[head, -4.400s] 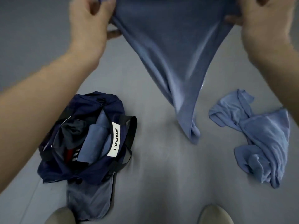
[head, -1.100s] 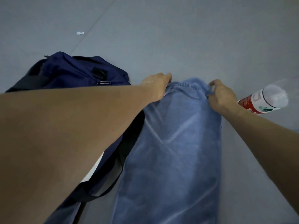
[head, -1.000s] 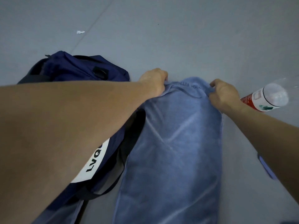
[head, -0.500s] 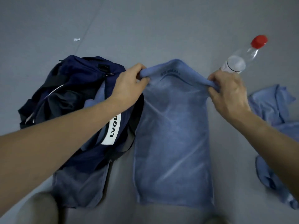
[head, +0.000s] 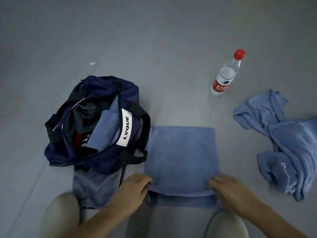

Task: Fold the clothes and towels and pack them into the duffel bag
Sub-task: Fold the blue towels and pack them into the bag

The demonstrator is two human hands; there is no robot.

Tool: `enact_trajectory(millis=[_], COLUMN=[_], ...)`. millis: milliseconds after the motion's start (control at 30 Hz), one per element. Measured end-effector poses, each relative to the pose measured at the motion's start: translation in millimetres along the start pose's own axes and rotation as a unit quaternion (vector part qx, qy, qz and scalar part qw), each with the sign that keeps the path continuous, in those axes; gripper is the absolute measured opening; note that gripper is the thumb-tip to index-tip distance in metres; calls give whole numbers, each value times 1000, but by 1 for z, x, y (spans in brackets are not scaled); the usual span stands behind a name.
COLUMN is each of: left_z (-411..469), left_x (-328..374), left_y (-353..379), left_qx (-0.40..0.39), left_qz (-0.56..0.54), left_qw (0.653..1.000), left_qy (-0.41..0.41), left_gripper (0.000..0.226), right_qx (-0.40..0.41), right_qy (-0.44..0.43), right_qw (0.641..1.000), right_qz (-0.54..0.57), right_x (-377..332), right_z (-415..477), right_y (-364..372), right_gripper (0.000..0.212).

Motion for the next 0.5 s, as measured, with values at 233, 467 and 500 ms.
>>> enact_trajectory(millis=[233, 467, 500], left_z=[24, 145, 157], left_x=[0, 31, 28], left_y=[6, 6, 13], left_qx=[-7, -7, -38], left_qz=[158, 103, 140], left_qw=[979, 994, 989], left_qy=[126, 39, 21], left_gripper=[28, 64, 64], right_qx=[-32, 33, 10], right_qy=[3, 156, 174], right_qw=[999, 987, 985], right_qz=[29, 7, -10], right_x=[7, 28, 35], right_z=[16, 103, 110], right_y=[28, 21, 22], right_gripper=[31, 74, 78])
Point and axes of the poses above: each hand's wrist, its own z-axis towards the middle knuckle, its own y-axis out of the palm, x = y × z, the point moved 2 cm from there along z, towards the middle knuckle, and after that the axes turned 9 degrees about z, right-handed, at the moved point
